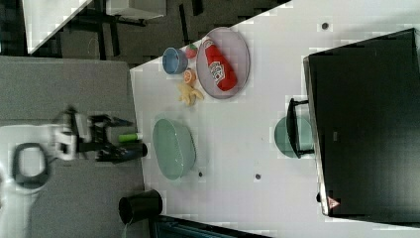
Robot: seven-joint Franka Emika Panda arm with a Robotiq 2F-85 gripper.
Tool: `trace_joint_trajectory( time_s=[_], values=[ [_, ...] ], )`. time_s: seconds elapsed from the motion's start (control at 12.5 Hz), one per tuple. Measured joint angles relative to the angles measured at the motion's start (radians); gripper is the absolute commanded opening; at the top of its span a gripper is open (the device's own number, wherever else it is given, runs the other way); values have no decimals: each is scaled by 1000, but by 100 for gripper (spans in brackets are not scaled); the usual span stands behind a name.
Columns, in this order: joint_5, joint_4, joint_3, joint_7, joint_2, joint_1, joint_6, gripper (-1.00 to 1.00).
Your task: Drag strainer right to left.
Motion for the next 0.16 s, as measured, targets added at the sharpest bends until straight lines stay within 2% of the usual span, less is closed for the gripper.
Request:
trace_joint_trajectory(
  time_s=[0.16],
  values=[
    [-46,31,-109,-174,-138,-44,-100,100]
  ],
)
